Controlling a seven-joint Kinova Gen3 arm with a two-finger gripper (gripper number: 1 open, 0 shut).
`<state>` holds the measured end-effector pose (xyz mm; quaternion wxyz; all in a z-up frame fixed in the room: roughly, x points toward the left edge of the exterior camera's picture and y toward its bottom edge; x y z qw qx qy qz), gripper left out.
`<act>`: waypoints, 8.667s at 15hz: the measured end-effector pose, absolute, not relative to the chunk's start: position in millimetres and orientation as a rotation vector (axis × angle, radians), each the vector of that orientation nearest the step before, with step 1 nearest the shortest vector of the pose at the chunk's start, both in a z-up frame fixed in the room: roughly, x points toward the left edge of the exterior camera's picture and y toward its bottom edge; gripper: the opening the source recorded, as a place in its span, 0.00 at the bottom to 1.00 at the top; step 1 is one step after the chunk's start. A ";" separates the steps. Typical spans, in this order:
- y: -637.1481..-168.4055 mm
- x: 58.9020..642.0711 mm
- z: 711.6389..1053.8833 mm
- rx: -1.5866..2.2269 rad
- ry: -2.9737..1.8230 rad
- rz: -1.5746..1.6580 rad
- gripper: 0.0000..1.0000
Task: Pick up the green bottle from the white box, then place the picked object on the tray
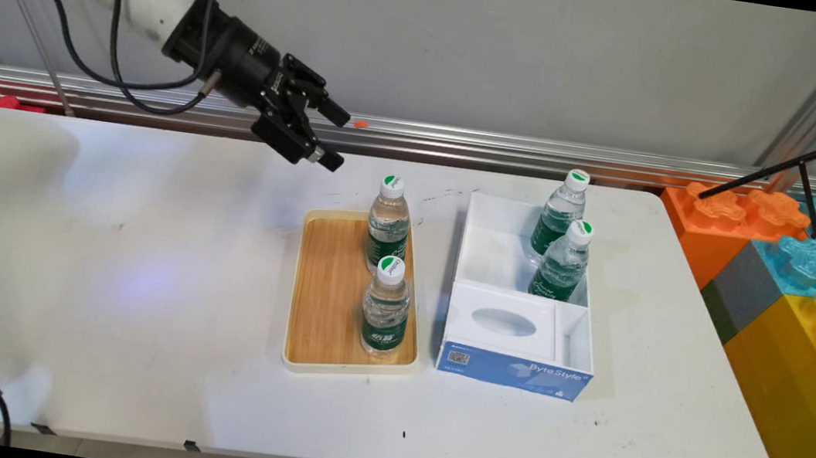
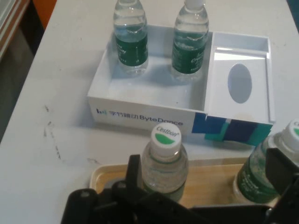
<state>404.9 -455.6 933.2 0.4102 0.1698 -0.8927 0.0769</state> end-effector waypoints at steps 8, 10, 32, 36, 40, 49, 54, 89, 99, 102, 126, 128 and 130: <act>-451.3 314.1 963.3 0.558 -2.250 0.222 1.00; -450.8 287.1 964.9 0.608 -2.265 0.224 1.00; -473.9 109.2 863.6 0.876 -2.327 0.195 1.00; -488.4 90.3 841.1 0.851 -2.322 0.199 1.00; -497.8 76.0 822.5 0.829 -2.321 0.200 1.00; -511.3 56.0 797.5 0.805 -2.302 0.222 1.00; -511.9 54.1 795.0 0.788 -2.303 0.240 0.00; -425.0 256.9 1057.8 0.826 -2.319 0.154 0.00; -380.0 388.9 1012.4 0.694 -2.342 0.123 0.00; -373.8 406.5 985.5 0.642 -2.334 0.119 0.00; -406.4 396.2 792.6 0.338 -2.336 0.144 0.00; -407.6 395.2 788.9 0.330 -2.339 0.143 1.00; -408.7 395.0 785.9 0.324 -2.342 0.142 1.00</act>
